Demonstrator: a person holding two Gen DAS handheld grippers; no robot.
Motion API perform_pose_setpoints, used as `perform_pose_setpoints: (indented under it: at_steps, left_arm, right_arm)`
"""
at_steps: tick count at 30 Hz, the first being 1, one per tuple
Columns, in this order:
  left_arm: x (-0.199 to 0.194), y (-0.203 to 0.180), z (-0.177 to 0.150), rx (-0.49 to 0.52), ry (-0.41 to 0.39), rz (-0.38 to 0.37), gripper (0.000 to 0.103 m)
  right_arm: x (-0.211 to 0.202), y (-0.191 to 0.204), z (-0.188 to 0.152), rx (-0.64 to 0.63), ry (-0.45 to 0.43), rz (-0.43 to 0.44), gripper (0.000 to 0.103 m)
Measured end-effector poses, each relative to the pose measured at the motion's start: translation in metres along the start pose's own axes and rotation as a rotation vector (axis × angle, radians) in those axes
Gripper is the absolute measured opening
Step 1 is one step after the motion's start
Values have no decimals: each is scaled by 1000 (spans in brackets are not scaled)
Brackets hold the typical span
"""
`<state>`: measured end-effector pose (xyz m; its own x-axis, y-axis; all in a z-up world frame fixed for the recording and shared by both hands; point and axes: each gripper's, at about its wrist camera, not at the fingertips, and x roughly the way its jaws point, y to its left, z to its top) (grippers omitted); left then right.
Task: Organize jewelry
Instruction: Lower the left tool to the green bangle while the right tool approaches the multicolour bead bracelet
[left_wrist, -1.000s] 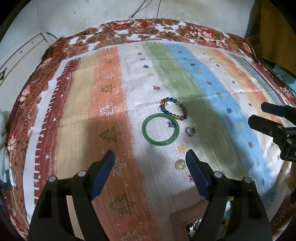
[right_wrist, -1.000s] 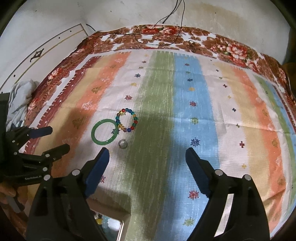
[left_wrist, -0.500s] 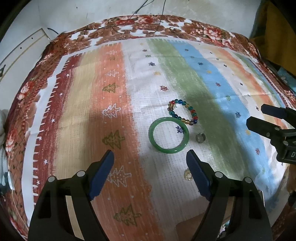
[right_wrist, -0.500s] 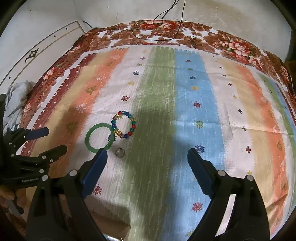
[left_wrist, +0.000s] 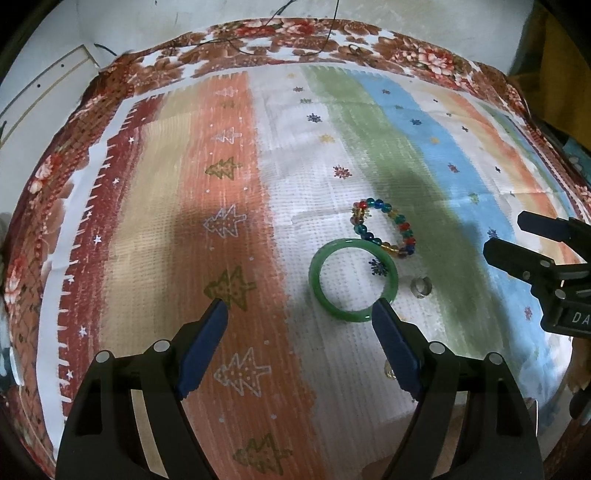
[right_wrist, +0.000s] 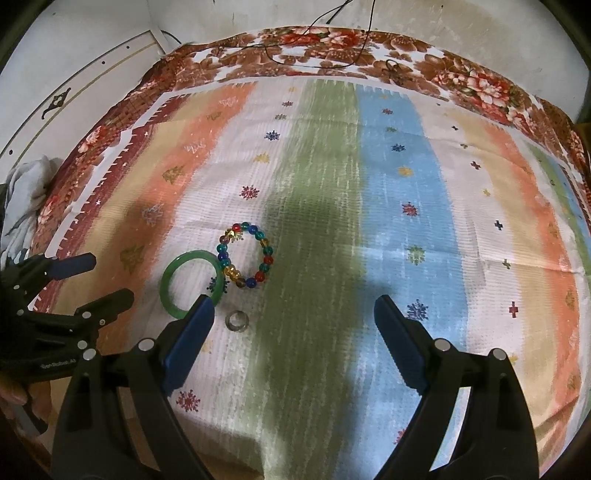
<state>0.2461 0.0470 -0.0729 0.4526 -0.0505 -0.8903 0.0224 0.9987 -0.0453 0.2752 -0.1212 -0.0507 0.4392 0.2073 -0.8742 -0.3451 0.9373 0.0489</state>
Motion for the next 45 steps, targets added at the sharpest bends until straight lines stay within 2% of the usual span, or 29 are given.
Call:
perform_pose_setpoints:
  at_steps: [20,29,45]
  left_arm:
    - [38,2,13,-9,63,-14,79]
    - [50,4,17,-2,77,-16,79]
    - [67,0,14,44,94,2,72]
  right_arm:
    - [54,-5,16,65,95,1,87]
    - [82,-4,24,65,128,-25,87]
    - [109,0,30,52,156,-53,88]
